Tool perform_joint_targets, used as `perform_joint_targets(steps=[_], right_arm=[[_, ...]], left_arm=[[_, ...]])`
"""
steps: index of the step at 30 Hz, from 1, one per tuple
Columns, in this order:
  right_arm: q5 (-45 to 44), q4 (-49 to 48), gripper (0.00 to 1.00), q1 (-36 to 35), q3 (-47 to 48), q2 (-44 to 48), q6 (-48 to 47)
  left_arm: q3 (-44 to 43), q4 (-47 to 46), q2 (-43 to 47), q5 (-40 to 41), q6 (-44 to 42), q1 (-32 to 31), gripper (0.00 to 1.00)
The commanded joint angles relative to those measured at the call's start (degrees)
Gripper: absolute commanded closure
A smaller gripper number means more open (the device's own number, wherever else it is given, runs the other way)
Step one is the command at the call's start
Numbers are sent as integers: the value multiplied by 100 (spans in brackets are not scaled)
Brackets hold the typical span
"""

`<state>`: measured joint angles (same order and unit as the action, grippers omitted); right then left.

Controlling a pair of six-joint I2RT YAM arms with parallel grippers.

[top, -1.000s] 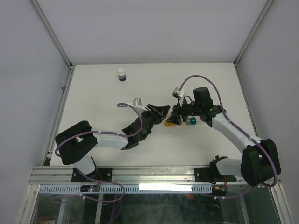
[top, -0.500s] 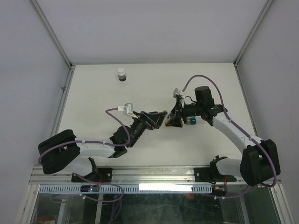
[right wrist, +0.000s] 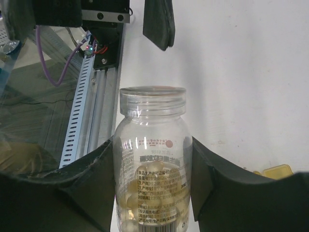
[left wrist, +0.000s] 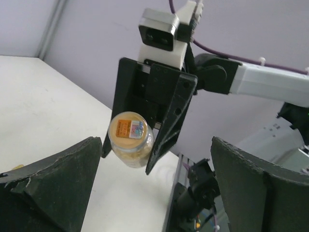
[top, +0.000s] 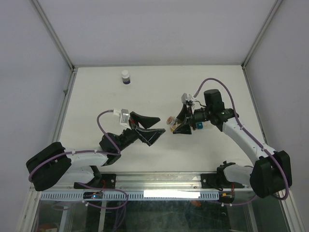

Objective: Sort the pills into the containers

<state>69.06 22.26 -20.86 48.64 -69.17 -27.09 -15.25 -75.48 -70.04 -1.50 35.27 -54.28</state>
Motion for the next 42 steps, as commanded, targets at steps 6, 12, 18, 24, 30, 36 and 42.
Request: perform_joint_targets(steps=[6, 12, 18, 24, 30, 36, 42], right_arm=[[330, 76, 100, 21, 302, 129, -383], [294, 106, 100, 21, 281, 143, -418], [363, 127, 100, 21, 286, 153, -457], [304, 208, 100, 16, 302, 227, -568], [313, 211, 100, 16, 296, 243, -565], [330, 230, 100, 21, 300, 235, -586], [313, 252, 100, 20, 303, 282, -609]], left_arm=[[-83, -629, 85, -1121, 170, 166, 1], [-412, -304, -217, -1166, 376, 251, 1], [-562, -550, -574, -1019, 481, 251, 3], [-622, -464, -642, -1127, 470, 251, 3], [-451, -1126, -822, -1224, 825, 343, 1], [-287, -1916, -1133, -1373, 1278, 530, 1], [-442, -1858, -1304, -1681, 1392, 541, 1]])
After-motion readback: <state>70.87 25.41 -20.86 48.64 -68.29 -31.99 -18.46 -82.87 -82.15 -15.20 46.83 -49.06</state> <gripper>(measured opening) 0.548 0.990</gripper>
